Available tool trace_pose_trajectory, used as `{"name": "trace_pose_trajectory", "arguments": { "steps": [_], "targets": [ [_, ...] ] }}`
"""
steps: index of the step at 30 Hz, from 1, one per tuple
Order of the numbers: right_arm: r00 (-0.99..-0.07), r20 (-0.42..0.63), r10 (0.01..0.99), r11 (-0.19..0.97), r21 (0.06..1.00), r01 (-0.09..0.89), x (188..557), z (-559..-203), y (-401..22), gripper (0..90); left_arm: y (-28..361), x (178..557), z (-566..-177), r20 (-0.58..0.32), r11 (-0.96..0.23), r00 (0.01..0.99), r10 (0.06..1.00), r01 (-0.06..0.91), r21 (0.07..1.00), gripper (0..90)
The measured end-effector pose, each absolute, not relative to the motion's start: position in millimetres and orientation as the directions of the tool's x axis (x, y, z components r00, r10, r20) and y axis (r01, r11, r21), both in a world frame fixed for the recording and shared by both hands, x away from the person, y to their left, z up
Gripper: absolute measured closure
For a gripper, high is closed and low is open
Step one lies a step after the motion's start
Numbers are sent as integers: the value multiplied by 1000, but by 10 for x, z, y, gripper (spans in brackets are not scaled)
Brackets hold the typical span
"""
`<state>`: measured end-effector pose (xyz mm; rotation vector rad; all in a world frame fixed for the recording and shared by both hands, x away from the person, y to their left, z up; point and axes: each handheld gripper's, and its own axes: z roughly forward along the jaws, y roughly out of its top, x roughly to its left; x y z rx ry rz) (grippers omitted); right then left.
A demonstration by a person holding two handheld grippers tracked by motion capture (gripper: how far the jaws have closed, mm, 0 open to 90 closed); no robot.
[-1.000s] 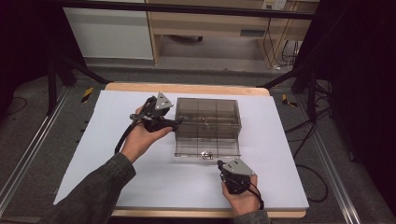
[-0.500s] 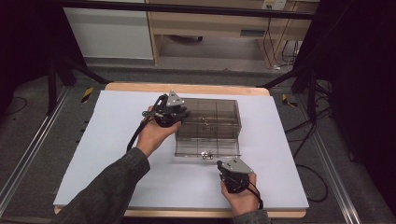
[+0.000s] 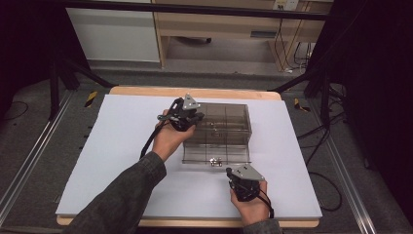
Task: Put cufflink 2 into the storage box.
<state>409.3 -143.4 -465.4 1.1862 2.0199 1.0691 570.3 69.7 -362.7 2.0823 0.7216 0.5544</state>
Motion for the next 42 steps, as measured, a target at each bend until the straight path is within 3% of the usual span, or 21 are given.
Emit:
{"name": "trace_pose_trajectory", "arguments": {
  "steps": [13,42],
  "targets": [
    [-461,2,887,238,855,462,4161,-4660,-1456,900,559,5777,-3798,79,-463,732,677,340,819,900],
    [-448,11,894,226,852,471,4280,-4701,-1438,900,545,5771,-3877,79,-472,723,686,360,805,900]
  ]
}}
